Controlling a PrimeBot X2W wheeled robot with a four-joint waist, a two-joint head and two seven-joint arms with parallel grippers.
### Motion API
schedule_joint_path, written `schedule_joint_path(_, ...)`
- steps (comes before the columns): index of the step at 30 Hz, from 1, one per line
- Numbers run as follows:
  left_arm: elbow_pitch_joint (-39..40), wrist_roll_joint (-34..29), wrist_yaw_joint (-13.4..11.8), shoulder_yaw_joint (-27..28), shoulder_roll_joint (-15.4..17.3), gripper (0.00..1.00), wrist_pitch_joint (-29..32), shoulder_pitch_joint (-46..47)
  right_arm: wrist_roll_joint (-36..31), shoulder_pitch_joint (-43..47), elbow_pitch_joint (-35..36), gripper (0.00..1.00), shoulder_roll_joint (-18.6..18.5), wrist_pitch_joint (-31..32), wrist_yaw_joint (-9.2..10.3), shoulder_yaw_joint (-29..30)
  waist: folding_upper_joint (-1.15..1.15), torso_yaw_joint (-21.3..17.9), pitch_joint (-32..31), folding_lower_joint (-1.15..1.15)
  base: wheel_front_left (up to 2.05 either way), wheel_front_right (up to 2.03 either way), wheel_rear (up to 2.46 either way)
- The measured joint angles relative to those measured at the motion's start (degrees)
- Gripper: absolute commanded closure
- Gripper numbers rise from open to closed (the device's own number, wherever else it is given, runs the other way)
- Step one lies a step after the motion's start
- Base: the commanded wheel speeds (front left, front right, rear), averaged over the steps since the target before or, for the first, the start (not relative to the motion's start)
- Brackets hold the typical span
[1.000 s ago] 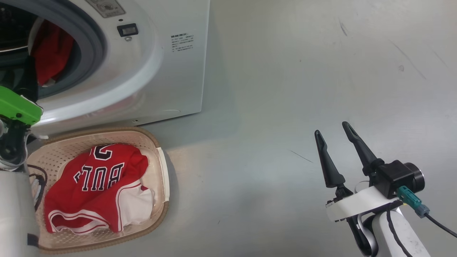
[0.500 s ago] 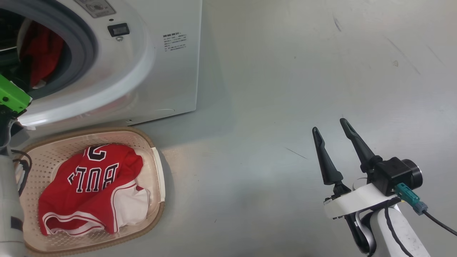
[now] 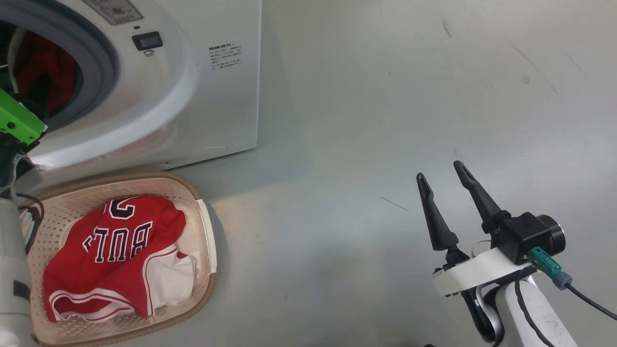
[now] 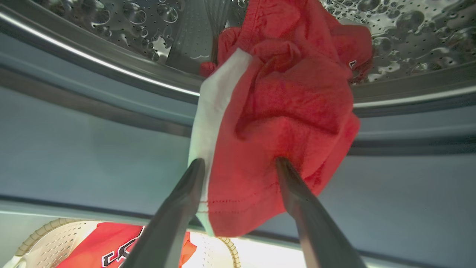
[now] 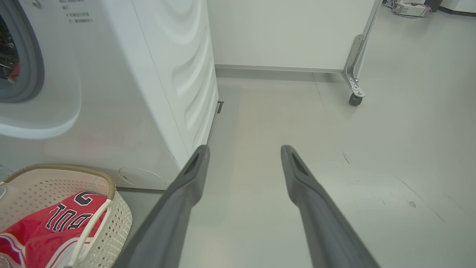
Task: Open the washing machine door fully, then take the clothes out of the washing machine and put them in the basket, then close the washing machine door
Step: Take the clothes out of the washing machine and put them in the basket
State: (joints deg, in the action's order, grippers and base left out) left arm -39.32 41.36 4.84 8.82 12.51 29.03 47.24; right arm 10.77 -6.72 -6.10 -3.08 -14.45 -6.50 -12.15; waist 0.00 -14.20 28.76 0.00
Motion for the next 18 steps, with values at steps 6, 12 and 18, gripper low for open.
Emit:
schedule_joint_path(6, -1.5, -0.1, 0.0, -0.4, 0.0, 0.0, 0.2, 1.1, 0.0, -0.4, -0.1, 0.0, 0.1, 0.0, 0.0, -0.5, 0.0, -0.4, 0.3, 0.0, 0.0, 0.0, 0.0)
schedule_joint_path(12, -2.7, -1.3, -0.5, -0.9, 1.4, 0.0, 0.1, 2.1, 0.0, -1.1, -0.2, 0.0, 0.3, 0.0, 0.0, -1.4, 0.0, -1.4, 0.7, 0.0, 0.0, 0.0, 0.0)
schedule_joint_path(18, -3.9, -3.5, -1.0, -2.4, 1.5, 0.0, -0.5, 4.0, 0.0, -1.1, -0.2, 0.0, 0.3, 0.0, 0.0, -1.2, 0.0, -2.3, 1.5, 0.0, 0.0, 0.0, 0.0)
